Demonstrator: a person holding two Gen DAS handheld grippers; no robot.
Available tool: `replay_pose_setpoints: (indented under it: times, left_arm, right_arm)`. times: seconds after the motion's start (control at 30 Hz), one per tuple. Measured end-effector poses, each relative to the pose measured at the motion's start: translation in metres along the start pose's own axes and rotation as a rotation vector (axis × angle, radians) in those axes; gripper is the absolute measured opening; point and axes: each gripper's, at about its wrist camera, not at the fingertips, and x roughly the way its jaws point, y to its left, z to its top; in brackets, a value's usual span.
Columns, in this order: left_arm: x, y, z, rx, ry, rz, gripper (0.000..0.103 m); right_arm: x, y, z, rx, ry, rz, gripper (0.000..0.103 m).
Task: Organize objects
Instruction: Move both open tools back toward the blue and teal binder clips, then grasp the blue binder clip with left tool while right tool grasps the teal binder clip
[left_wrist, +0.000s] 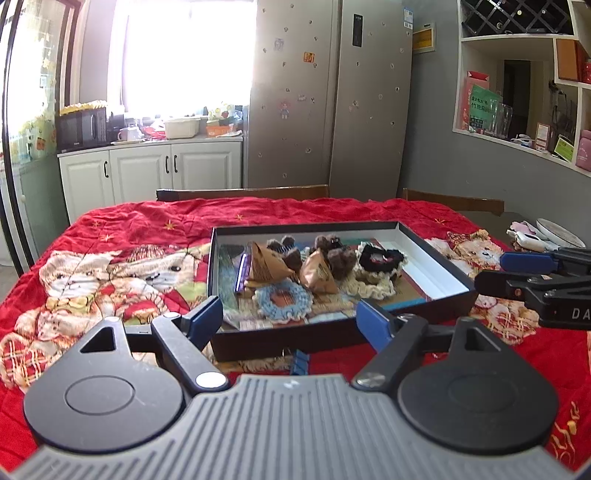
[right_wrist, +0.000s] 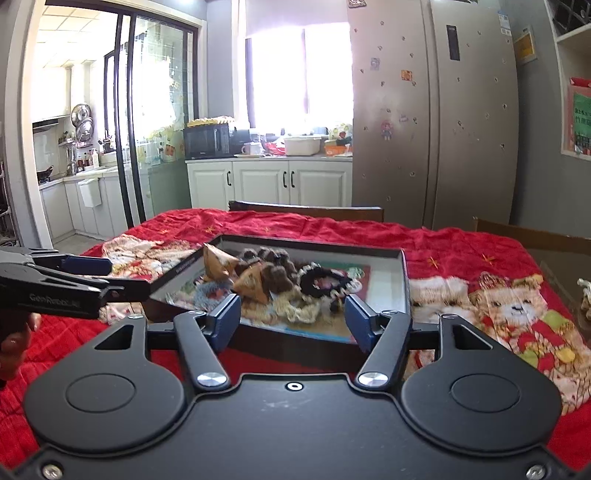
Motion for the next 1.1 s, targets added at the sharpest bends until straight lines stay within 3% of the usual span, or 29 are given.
replay_pose_setpoints:
  times: [0.47,0.73,1.1]
  left_arm:
    - [0.023,-0.003,-0.032,0.024,0.069,-0.027,0.087]
    - [0.038,-0.005,-0.041,0.032,0.071,-0.025,0.086]
    - [0.061,-0.013,-0.047,0.049,0.108,-0.027,0.065]
  right_arm:
    - [0.008,-0.024,-0.04,0.018,0.046,-0.008,0.061]
    - [0.028,-0.024,-0.059,-0.016,0.132,-0.006,0.06]
    - [0.04,-0.03,-0.066,0.007,0.173,0.023,0.053]
